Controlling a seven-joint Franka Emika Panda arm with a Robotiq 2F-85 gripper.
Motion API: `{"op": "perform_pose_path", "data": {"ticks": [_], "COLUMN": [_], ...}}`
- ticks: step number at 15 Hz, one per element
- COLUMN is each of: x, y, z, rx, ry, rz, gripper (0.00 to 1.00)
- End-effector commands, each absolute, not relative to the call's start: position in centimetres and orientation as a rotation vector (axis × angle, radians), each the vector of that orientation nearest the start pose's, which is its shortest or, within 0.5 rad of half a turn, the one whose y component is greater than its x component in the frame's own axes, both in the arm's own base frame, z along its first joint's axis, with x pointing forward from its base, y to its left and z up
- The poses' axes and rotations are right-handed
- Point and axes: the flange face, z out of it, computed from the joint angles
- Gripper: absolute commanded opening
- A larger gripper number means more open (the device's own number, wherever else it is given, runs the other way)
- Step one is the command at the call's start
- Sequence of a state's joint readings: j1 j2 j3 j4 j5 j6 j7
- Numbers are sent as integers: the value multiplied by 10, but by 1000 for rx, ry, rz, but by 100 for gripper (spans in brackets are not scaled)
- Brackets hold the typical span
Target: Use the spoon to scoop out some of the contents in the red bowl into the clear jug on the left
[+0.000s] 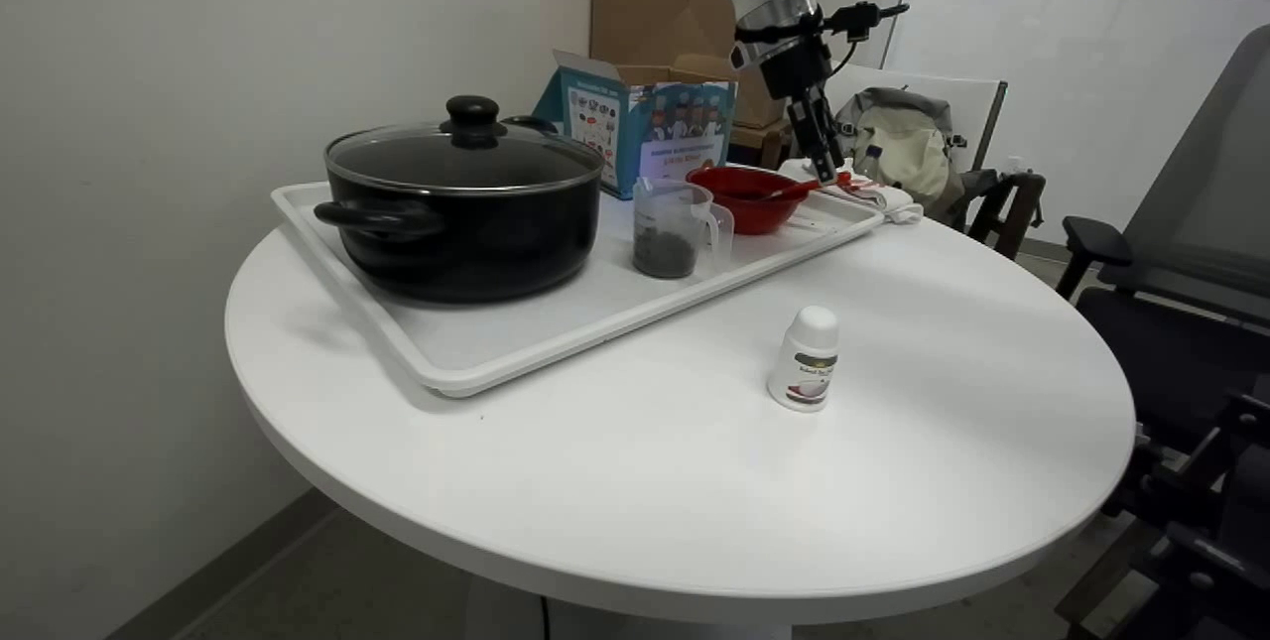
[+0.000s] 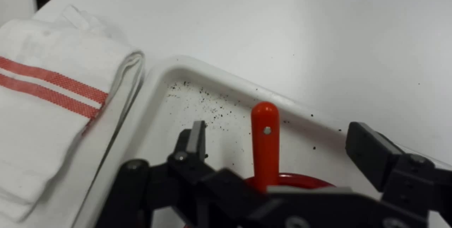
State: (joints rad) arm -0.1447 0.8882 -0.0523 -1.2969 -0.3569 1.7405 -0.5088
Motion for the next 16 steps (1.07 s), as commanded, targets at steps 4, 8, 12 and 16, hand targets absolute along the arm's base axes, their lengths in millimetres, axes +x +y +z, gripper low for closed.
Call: {"op": "perform_pose_path", "data": {"ticks": [4, 8, 12, 16], "x": [683, 683, 684, 684], "y": [-155, -159, -165, -170], "z": [174, 174, 180, 184], "rx": [-3120, -3123, -3136, -3161], "ry": [-782, -766, -750, -728], "rz": [933, 936, 924, 921], "gripper": [68, 38, 9, 11]}}
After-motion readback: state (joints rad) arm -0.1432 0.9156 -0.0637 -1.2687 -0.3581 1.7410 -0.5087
